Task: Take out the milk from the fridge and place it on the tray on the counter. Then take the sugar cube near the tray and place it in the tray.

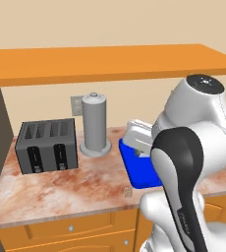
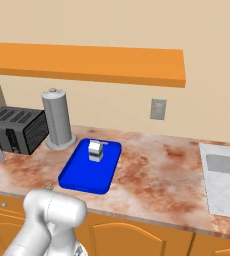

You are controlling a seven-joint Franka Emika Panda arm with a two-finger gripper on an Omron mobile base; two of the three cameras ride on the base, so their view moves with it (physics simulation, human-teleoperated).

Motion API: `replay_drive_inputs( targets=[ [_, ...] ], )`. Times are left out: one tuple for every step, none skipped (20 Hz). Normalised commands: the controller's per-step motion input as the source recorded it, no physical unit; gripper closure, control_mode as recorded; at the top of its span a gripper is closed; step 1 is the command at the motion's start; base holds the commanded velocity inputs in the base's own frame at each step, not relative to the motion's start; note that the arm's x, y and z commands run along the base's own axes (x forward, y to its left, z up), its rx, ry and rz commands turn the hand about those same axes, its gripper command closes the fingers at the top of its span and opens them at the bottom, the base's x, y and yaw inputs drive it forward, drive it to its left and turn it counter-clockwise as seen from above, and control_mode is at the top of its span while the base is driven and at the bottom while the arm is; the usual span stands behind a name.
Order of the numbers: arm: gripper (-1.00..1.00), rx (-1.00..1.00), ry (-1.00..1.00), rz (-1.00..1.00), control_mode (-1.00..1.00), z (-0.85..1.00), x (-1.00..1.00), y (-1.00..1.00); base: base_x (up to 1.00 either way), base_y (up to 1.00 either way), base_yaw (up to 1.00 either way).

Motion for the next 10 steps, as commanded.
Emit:
replay_drive_inputs(
  targets=[
    [-1.00,-0.03,0.20,0.07,-1.00,-0.50,0.00,0.37,0.00,0.00,0.00],
    [-1.00,-0.04,0.19,0.06,-1.00,-0.49,0.00,0.36,0.00,0.00,0.00],
    [-1.00,-0.08,0.17,0.06,-1.00,-0.48,0.00,0.35,0.00,0.00,0.00],
    [-1.00,-0.09,0.17,0.07,-1.00,-0.52,0.00,0.35,0.00,0.00,0.00],
    [-1.00,-0.09,0.13,0.07,-1.00,-0.50,0.00,0.29,0.00,0.00,0.00],
    [-1.00,-0.09,0.12,0.08,-1.00,-0.54,0.00,0.26,0.00,0.00,0.00],
    [-1.00,-0.09,0.11,0.09,-1.00,-0.54,0.00,0.23,0.00,0.00,0.00],
    [-1.00,-0.08,0.10,0.09,-1.00,-0.54,0.00,0.15,0.00,0.00,0.00],
    [-1.00,-0.07,0.08,0.11,-1.00,-0.55,0.03,0.06,0.00,0.00,0.00],
    [-1.00,-0.05,0.06,0.13,-1.00,-0.55,0.06,0.00,0.00,0.00,0.00]
  ],
)
